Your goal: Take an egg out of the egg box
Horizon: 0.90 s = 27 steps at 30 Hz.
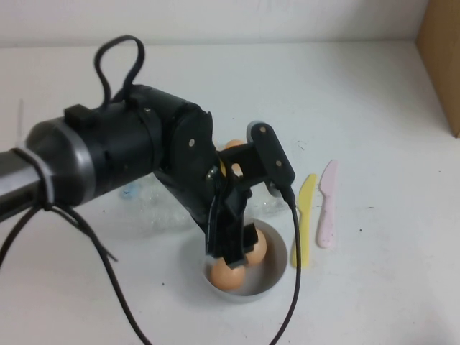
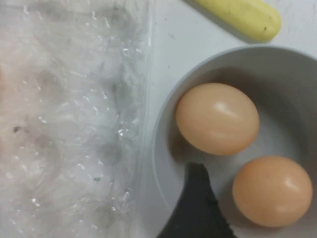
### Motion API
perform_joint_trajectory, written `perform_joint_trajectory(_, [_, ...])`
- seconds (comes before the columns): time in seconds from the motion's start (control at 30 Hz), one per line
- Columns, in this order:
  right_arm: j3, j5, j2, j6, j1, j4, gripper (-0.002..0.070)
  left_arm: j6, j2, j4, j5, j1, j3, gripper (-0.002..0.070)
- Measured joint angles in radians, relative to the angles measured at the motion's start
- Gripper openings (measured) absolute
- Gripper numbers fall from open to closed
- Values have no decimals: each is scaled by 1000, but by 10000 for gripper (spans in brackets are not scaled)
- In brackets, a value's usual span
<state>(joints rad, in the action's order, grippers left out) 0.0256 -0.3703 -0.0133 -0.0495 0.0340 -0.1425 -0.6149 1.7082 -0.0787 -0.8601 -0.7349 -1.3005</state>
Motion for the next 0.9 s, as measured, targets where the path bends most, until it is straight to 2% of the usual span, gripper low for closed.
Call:
perform_joint_trajectory(0.07, [0,0,0,0,0,0,-17,14,-21,11,4,0,0,449])
perform_joint_trajectory(0.1, [0,0,0,0,0,0,-17,34,-38,22,9,0,0,412])
perform_joint_trajectory(0.2, [0,0,0,0,0,0,-17,91,-84,47,38,0,16,270])
perform_joint_trajectory(0.27, [0,0,0,0,0,0,-17,134,-140,59,95,0,72,111])
perform_joint_trajectory(0.37, [0,0,0,0,0,0,-17,169,-250,56,217,0,193,33])
perform_joint_trajectory(0.6, [0,0,0,0,0,0,-17,252,-536,3,453,0,515,1])
perform_joint_trajectory(0.9, [0,0,0,0,0,0,-17,355,-844,-7,413,0,606,0])
